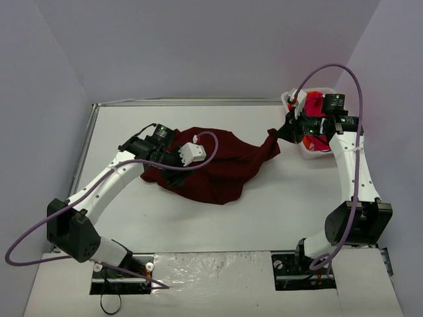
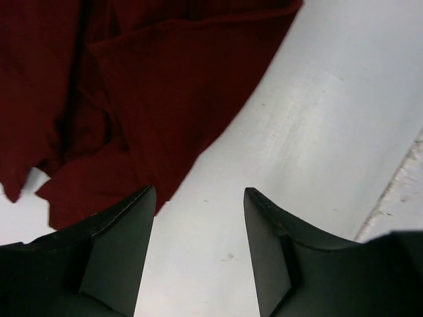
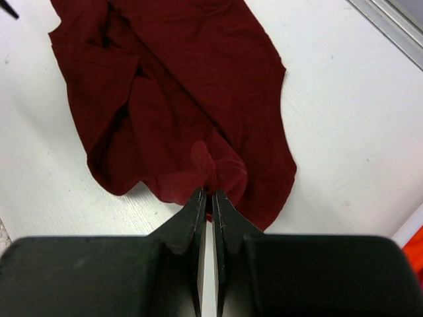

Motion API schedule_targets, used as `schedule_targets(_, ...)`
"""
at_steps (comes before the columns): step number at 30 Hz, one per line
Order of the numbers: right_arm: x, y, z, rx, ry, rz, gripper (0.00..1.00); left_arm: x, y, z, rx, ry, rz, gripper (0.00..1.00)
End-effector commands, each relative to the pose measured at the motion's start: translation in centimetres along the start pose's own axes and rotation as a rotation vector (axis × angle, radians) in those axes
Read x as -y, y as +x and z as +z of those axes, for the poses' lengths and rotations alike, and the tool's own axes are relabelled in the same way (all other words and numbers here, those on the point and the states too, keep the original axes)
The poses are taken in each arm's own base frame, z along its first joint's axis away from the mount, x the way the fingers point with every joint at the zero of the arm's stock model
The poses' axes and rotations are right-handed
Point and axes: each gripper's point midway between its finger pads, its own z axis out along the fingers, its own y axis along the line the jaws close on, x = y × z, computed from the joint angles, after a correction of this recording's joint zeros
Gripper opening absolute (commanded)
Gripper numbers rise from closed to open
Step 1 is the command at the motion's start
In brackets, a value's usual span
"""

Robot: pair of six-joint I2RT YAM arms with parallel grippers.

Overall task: Fold and stack the t-shirts
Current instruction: Flatten out the tshirt

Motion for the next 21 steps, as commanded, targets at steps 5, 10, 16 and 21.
schedule_targets(5, -0.2, 2.3, 0.7, -0.03, -0.034, 0.005, 0.0, -6.6, -2.2, 1.0, 0.11, -0.125, 0.061, 0.54)
schedule_targets(10, 0.0, 3.8, 1.5, -0.055, -0.056, 0.024, 0.0, -8.4, -2.7, 4.6, 0.113, -0.064, 0.116, 0.54)
schedule_targets(16, 0.4, 5.3, 2.6, -0.076, -0.086, 0.051, 0.0, -9.8, -3.5, 7.9, 0.112, 0.051, 0.109, 0.54)
schedule_targets(21, 0.9, 6.5, 3.2, -0.103, -0.095, 0.063, 0.0, -10.6, -3.4, 9.9, 0.104, 0.111, 0.09, 0.54)
